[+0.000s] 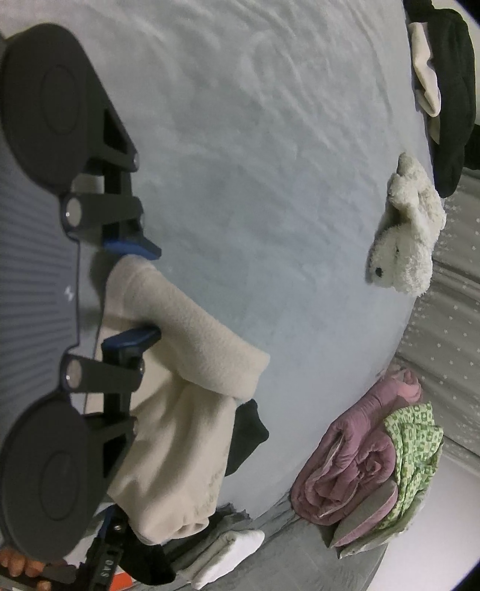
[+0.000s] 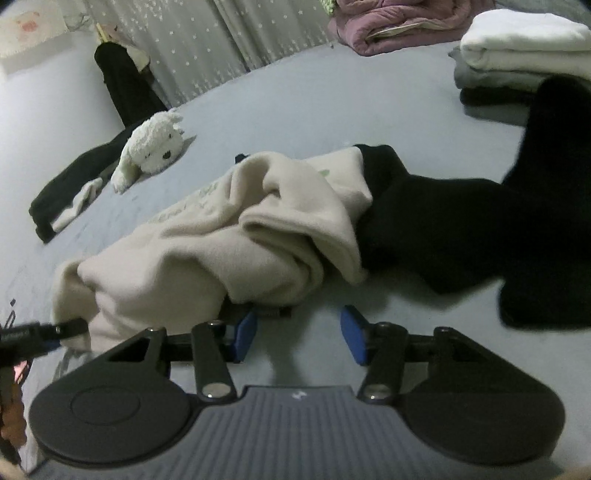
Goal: Fold clothes
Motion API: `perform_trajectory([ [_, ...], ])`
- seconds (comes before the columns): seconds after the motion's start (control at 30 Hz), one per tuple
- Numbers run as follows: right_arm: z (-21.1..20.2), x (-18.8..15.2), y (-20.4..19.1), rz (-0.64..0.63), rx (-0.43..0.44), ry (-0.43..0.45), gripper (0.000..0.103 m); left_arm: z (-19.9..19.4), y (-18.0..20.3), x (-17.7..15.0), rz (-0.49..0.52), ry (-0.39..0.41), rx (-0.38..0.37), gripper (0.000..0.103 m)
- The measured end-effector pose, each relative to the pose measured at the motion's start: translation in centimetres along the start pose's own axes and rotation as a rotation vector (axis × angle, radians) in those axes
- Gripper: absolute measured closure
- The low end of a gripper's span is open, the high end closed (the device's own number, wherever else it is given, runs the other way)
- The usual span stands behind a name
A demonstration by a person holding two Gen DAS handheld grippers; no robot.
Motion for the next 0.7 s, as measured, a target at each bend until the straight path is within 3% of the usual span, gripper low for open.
perform_trajectory([
  [0.2, 1.2, 0.8, -0.2, 0.004, 0.019, 0.038, 0.048, 0.8, 0.0, 0.0, -0.014, 0.018, 0.042, 0.073],
  [0.23, 1.3, 0.9, -0.3, -0.004, 0.023, 0.037, 0.052, 0.9, 0.1, 0.0, -0.013, 0.021, 0.047, 0.076],
  [0.33, 1.4, 1.0, -0.8, -0.026, 0.036, 0.033, 0.079, 1.1, 0.1, 0.3, -0.008, 0.024, 0.06, 0.082],
  [0.37, 1.4, 1.0, -0.8, -0.024, 0.043, 0.029, 0.083, 1.0, 0.2, 0.3, -0.004, 0.025, 0.06, 0.087],
  [0.43, 0.9, 1.0, -0.9, -0.018, 0.056, 0.02, 0.084, 0.8, 0.3, 0.4, 0.004, 0.027, 0.057, 0.092],
  [0.7, -3.9, 1.0, -0.6, -0.042, 0.071, 0.025, 0.085, -1.6, 0.9, 0.3, 0.037, 0.048, 0.041, 0.094],
])
Point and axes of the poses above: each gripper's, at about its wrist camera, not at the fingertips, and z roughly the way its jaws point, y to its right, x to its top, the point moved 8 cm from there along z, roughly the way its jaws point, and after that the axes turned 1 degree about -z, right-handed, at the moved point
